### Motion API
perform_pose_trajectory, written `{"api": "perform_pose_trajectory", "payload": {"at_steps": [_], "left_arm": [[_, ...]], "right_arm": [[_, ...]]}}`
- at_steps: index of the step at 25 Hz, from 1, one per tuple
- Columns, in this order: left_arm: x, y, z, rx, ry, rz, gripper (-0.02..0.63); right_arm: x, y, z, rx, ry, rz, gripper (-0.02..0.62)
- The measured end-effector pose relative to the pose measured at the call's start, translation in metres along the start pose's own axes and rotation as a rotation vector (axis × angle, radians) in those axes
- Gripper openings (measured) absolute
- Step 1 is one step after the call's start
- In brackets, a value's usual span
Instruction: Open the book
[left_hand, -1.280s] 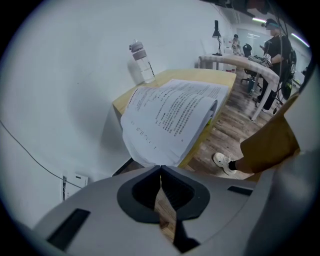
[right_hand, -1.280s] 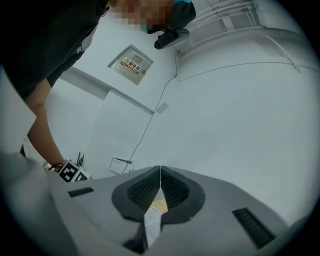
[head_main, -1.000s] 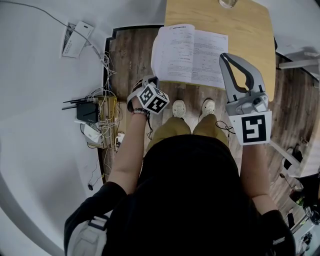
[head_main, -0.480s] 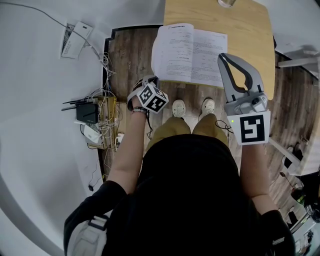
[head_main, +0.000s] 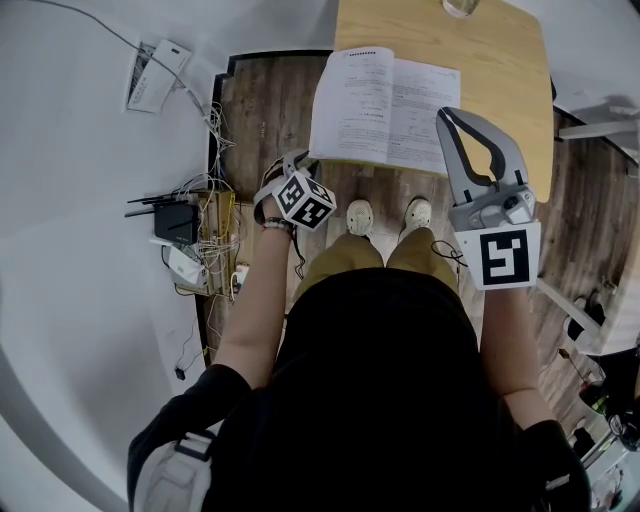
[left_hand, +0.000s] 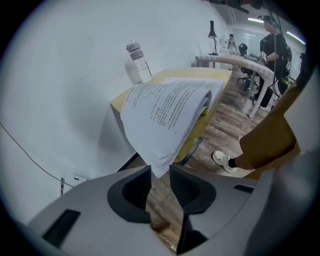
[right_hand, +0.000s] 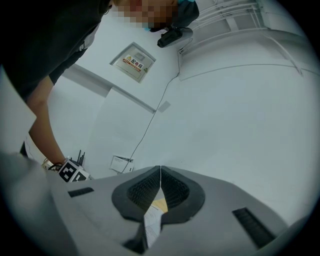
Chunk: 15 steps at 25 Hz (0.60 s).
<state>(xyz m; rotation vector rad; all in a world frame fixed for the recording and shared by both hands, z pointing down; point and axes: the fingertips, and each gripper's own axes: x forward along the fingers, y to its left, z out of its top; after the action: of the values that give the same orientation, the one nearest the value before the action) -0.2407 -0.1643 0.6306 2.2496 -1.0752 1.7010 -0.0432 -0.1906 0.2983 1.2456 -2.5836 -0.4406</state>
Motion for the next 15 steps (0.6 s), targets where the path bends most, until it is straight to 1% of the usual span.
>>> {"api": "perform_pose_trajectory", "payload": {"at_steps": [6,11,15], "left_arm": [[-0.017,0.009,0.024,0.033,-0.060,0.017,0.126],[-0.031,0.020,0.053,0.054,-0.127,0.034,0.127],[-0.045,0.026,0.079,0.067,-0.188,0.047,0.127]], "right_arm": [[-0.001,-0.008,-0.002,-0.015,0.011,-0.010,0.029],[0.001,-0.014,0.002,-0.011,-0.012,-0.027,0.029],[-0.002,-0.017,0.001,-0.010,-0.007,-0.037,0.029]]}}
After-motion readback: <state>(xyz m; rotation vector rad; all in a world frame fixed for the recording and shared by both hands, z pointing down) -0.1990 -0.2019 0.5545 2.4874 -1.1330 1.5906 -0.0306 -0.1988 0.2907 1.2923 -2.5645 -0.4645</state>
